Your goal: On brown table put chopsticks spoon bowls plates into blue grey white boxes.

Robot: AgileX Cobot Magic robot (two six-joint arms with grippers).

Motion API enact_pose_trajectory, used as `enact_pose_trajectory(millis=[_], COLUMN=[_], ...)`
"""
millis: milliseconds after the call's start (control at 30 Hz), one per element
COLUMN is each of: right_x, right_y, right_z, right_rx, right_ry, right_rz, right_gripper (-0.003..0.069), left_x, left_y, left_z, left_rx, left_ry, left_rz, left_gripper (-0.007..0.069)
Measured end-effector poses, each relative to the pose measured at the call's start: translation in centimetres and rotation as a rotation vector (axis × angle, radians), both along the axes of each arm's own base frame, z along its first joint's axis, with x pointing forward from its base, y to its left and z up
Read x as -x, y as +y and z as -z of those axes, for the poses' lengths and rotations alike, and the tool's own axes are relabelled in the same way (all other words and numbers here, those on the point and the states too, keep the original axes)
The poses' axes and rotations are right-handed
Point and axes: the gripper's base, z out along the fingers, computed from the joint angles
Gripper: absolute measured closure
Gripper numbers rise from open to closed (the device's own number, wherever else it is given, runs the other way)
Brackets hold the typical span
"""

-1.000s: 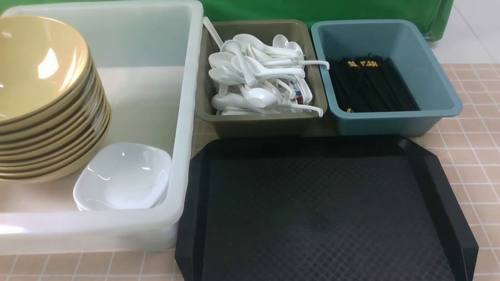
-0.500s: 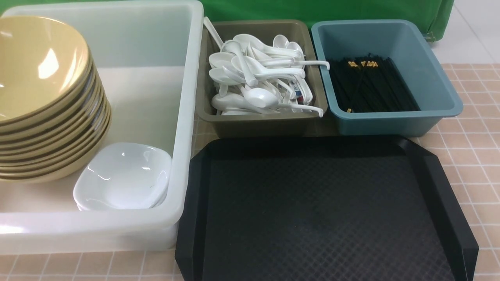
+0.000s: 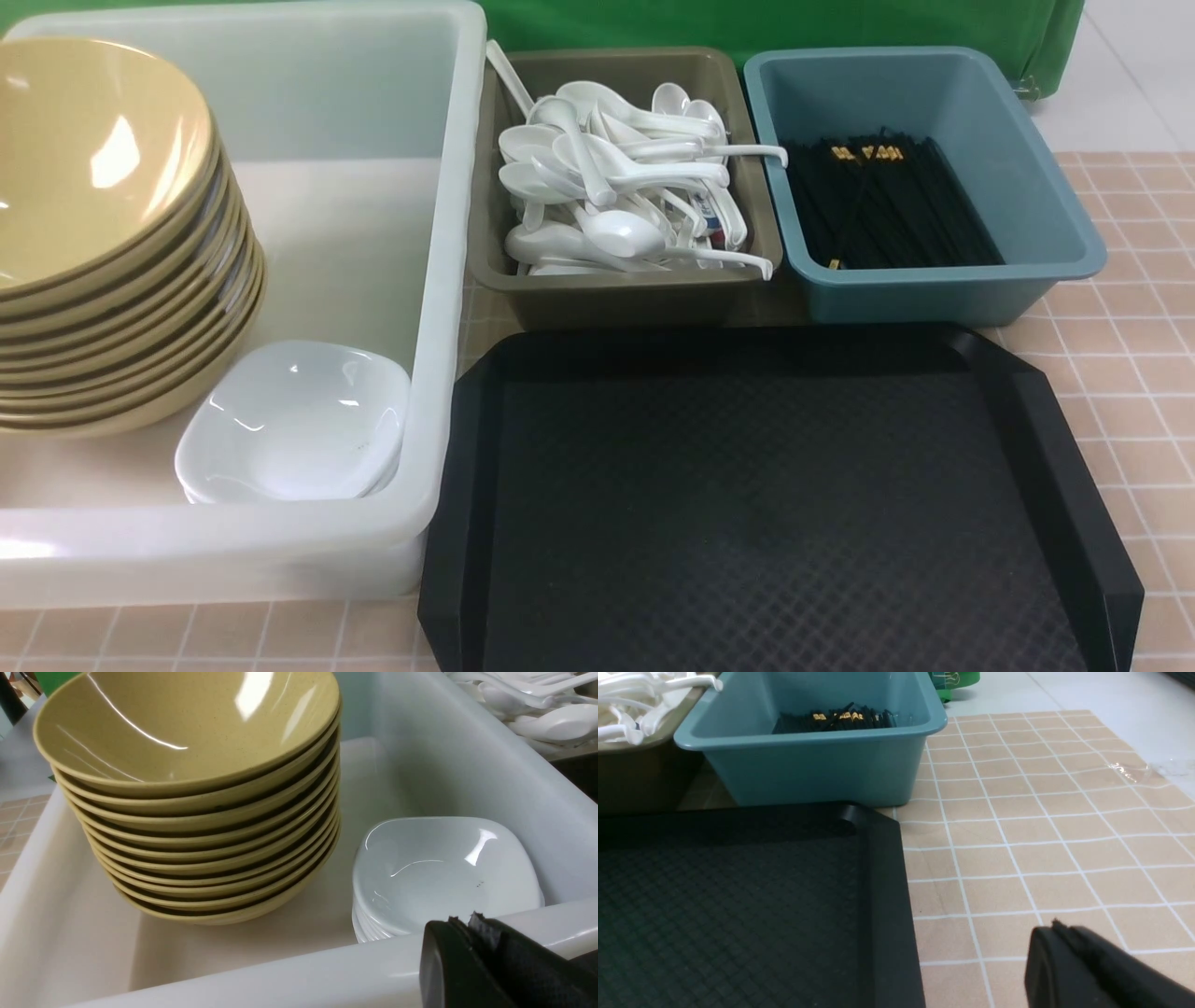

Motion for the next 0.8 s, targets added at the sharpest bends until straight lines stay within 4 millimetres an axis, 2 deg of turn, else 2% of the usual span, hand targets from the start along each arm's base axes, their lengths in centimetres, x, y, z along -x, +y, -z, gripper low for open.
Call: enact_pose_trajectory(millis=[667,800], right_x=[0.0,0.0], right_y=[0.0,0.0], right_z=[0.01,0.01], right_rx=[0.001,0.001], right_ry=[0.001,0.001], right_rz=[0.0,0.0], right_gripper=[0.0612,0.0608], left_x=[0.0,-0.32], left_y=[0.0,-0.06], left_z=[0.0,0.75], left_rx=[0.001,0.008], left_ry=[0.0,0.012], left_rz=[0.0,0.003], left_gripper=[0.0623,0.0623])
